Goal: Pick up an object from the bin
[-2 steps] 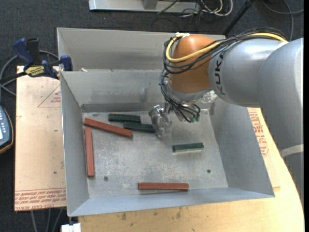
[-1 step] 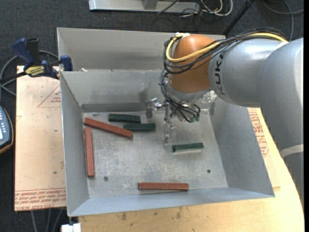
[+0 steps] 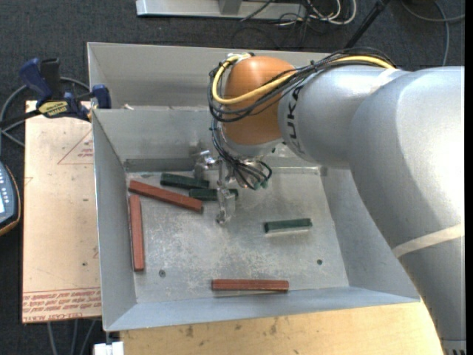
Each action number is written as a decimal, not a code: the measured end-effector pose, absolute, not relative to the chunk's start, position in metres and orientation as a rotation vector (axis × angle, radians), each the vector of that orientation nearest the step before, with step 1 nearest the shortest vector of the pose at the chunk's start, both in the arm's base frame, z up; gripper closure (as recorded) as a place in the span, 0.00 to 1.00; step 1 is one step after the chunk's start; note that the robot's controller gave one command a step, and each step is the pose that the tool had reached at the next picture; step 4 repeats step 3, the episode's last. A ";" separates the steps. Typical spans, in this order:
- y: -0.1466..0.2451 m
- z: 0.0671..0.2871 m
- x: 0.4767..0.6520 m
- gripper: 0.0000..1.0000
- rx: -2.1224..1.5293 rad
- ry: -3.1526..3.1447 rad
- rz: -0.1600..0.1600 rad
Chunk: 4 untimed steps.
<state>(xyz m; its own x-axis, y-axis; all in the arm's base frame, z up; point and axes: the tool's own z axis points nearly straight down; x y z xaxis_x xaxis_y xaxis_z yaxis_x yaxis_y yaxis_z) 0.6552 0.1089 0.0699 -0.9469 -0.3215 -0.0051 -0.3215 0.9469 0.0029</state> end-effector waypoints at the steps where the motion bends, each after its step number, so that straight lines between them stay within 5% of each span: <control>1: 0.106 0.072 0.656 1.00 -0.505 3.095 0.002; 2: 0.101 0.121 0.625 1.00 -1.048 2.957 0.001; 3: 0.112 0.229 0.642 1.00 -1.027 2.954 -0.001; 4: 0.112 0.229 0.642 1.00 -1.027 2.954 -0.001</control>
Offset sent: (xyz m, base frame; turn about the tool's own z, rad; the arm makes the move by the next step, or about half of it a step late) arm 0.0000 0.0000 0.0000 0.0000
